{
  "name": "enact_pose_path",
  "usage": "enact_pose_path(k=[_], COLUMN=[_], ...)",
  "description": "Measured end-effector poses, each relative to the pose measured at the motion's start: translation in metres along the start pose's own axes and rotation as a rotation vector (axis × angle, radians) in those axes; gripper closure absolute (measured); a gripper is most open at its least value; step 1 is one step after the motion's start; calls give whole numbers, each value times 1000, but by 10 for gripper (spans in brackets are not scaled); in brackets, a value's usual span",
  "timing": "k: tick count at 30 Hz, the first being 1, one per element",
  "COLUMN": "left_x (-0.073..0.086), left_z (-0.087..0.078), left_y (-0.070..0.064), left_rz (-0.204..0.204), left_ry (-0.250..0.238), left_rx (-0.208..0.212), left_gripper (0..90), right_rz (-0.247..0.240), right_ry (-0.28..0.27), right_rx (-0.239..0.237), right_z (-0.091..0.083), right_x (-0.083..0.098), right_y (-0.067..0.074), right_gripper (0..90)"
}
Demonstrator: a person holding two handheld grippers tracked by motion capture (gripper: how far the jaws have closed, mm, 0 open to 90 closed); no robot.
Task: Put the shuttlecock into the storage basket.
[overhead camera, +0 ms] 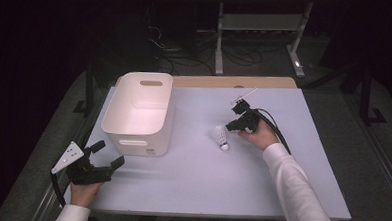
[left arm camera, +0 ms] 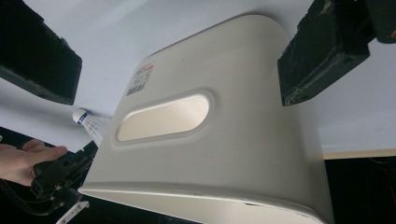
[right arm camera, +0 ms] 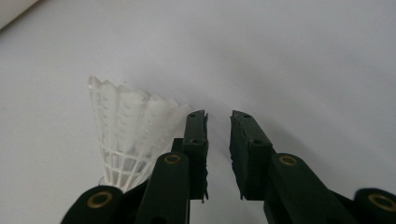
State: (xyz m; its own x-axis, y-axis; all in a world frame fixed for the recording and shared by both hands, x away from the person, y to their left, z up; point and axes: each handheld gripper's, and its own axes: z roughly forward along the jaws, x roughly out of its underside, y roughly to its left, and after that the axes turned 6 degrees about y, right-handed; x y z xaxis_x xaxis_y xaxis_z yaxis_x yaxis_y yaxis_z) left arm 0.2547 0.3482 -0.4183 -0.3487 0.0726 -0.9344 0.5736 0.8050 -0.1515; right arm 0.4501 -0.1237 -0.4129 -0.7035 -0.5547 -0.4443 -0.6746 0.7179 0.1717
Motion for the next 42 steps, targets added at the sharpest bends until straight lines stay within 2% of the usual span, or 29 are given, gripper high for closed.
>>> enact_pose_path(k=[1, 6, 12, 20, 25, 29, 33, 42], left_x=[0, 0, 0, 0, 0, 0, 0, 0], left_z=[0, 0, 0, 0, 0, 0, 0, 0], left_y=[0, 0, 0, 0, -1, 0, 0, 0], left_rz=[0, -1, -3, -3, -6, 0, -1, -1], left_ry=[1, -2, -1, 0, -2, 2, 3, 3], left_rx=[0, 1, 3, 5, 6, 4, 6, 5], left_gripper=[0, 0, 0, 0, 0, 0, 0, 0], right_rz=[-14, -26, -24, -64, -83, -73, -70, -88], right_ry=[-2, -1, -4, -2, -4, -9, -19, -40], right_rx=[-2, -9, -24, -50, -44, -35, -44, -61], right_z=[1, 2, 4, 9, 9, 8, 7, 1], right_x=[-1, -3, -4, -5, -6, -6, -3, 2], right_y=[3, 7, 10, 22, 27, 27, 29, 33], right_gripper=[749, 749, 748, 748, 744, 727, 679, 407])
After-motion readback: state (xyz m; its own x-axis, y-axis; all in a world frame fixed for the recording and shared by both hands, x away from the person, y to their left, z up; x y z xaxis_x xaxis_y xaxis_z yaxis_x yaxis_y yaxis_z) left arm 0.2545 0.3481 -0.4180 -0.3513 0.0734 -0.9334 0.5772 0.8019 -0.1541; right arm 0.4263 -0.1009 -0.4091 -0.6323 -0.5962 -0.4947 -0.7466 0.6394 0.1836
